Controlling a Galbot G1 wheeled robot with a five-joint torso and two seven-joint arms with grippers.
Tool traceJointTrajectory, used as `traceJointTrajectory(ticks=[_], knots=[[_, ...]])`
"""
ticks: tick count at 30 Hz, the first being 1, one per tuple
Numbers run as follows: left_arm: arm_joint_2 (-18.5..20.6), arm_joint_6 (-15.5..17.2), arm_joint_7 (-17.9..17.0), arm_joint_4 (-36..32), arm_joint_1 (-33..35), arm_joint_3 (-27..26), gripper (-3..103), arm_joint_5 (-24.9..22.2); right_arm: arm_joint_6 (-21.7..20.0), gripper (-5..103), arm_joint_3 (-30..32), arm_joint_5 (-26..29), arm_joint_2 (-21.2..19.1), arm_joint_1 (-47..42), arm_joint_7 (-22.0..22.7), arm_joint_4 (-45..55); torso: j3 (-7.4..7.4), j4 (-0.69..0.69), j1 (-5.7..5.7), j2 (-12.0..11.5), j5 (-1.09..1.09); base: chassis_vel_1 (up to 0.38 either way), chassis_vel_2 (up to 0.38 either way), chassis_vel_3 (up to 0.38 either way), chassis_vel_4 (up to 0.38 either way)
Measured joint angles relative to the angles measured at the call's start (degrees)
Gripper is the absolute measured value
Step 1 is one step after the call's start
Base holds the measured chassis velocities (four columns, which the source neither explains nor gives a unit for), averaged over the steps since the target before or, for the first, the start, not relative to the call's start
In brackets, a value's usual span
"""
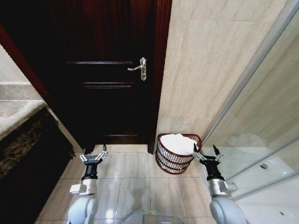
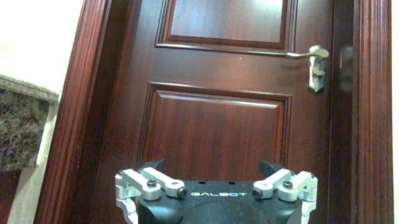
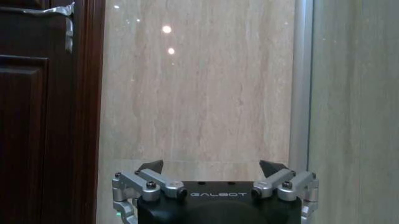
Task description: Discard the used towel into the hamper.
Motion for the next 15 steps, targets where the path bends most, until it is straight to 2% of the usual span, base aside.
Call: traceJointTrajectory(ticks=[10,15], knots=[[-0.09,0.08,0.03,0.23,-0.12,0.06,100,-0.02,-0.50,100,-0.82,0.16,-0.23,0.18,0.03,-0.01,0.00,0.00,0.00,0.00,0.00,0.000,0.000,0.000,0.000],[-0.03,0.18,0.15,0.19,0.07,-0.05,100,-0.17,0.53,100,-1.02,0.03,-0.22,0.57,-0.11,-0.39,0.00,0.00,0.00,0.00,0.00,0.000,0.000,0.000,0.000]])
